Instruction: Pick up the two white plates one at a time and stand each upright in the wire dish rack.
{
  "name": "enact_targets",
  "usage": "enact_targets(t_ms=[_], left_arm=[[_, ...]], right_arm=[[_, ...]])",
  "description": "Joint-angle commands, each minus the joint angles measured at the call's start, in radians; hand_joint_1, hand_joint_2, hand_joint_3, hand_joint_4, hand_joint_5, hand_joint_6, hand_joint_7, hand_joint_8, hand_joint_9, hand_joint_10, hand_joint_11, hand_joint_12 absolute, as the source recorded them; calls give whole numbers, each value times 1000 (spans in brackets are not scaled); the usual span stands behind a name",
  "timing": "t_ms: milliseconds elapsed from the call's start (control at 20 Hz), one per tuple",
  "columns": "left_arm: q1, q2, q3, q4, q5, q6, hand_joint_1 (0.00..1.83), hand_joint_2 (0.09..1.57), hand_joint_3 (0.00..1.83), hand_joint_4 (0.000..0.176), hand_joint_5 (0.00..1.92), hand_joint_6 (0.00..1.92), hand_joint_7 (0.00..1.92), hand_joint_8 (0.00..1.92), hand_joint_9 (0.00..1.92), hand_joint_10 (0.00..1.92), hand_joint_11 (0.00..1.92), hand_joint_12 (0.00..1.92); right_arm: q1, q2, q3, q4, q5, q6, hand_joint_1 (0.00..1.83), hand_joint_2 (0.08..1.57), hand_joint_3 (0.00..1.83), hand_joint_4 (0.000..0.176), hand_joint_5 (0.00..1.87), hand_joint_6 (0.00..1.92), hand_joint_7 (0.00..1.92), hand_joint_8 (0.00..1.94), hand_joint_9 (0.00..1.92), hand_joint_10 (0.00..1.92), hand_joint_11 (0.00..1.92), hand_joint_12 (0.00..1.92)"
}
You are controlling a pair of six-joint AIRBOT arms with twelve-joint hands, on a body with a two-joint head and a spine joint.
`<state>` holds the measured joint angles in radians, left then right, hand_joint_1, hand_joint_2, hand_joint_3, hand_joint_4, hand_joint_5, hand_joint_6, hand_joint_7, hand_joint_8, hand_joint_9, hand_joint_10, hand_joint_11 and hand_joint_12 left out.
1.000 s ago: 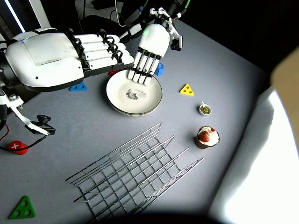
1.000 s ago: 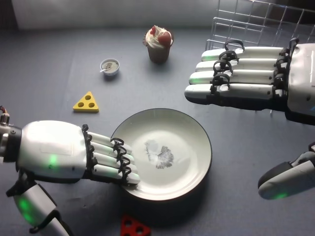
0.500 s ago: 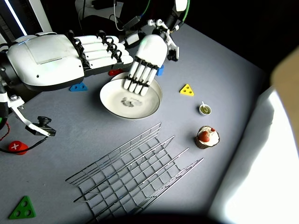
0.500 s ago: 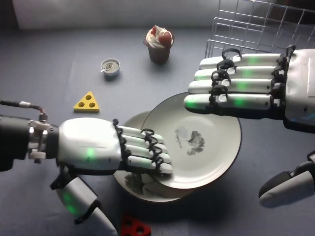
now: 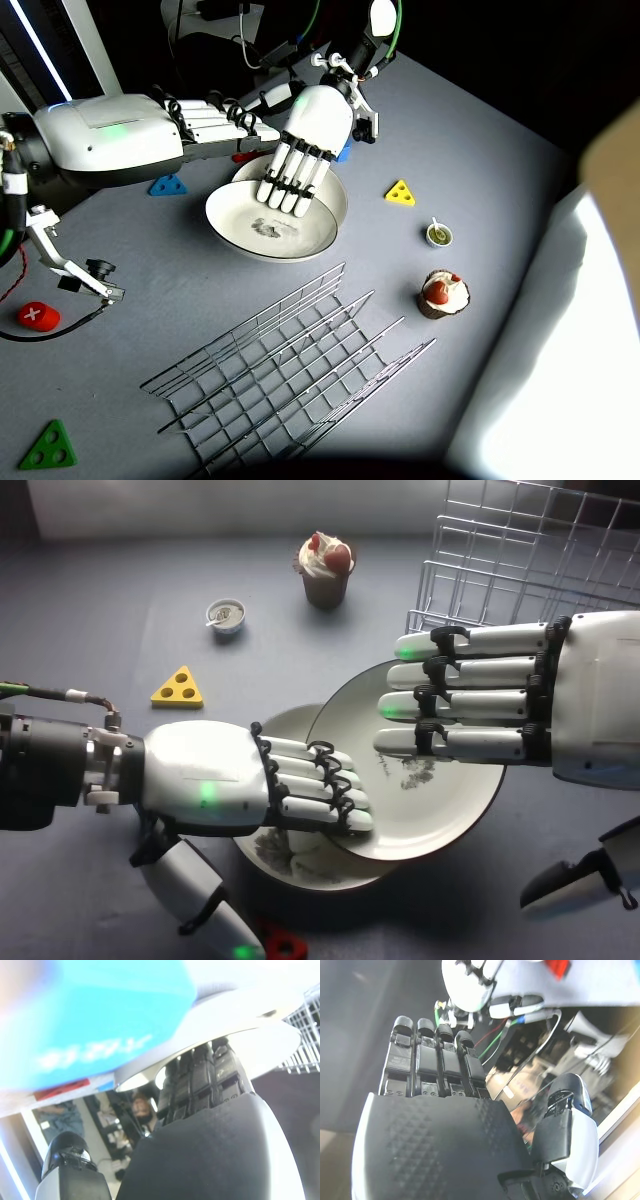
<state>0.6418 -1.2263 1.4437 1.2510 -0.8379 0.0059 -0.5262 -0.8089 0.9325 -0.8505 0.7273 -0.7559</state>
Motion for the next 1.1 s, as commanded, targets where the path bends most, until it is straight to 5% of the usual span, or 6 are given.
enact_targets(t_ms=[0,100,350,450,1050], left_arm=[[1,-17,-4,4,7,-6,58,882,3,0,119,0,144,3,128,1,102,1],[-9,-22,-8,4,12,-6,82,878,0,0,124,4,158,8,134,5,105,3],[-11,-22,-6,4,11,-6,89,860,0,0,192,12,232,10,225,14,180,29],[-2,-19,-3,4,10,-6,95,861,0,0,166,0,205,0,204,3,166,20],[12,-10,-4,-12,9,-6,31,873,5,0,86,3,98,3,74,5,61,3]], right_arm=[[12,-2,-2,67,68,-33,0,932,0,0,66,5,69,5,79,6,81,13],[4,-15,2,123,38,-110,226,973,10,0,30,5,55,7,73,5,73,8],[15,-72,34,203,6,-111,989,980,0,0,0,0,5,2,50,7,104,27],[16,-96,58,216,3,-110,1108,986,0,0,15,5,15,5,74,13,140,41],[-30,-55,52,191,-39,-70,1243,993,3,0,245,4,245,7,287,8,305,81]])
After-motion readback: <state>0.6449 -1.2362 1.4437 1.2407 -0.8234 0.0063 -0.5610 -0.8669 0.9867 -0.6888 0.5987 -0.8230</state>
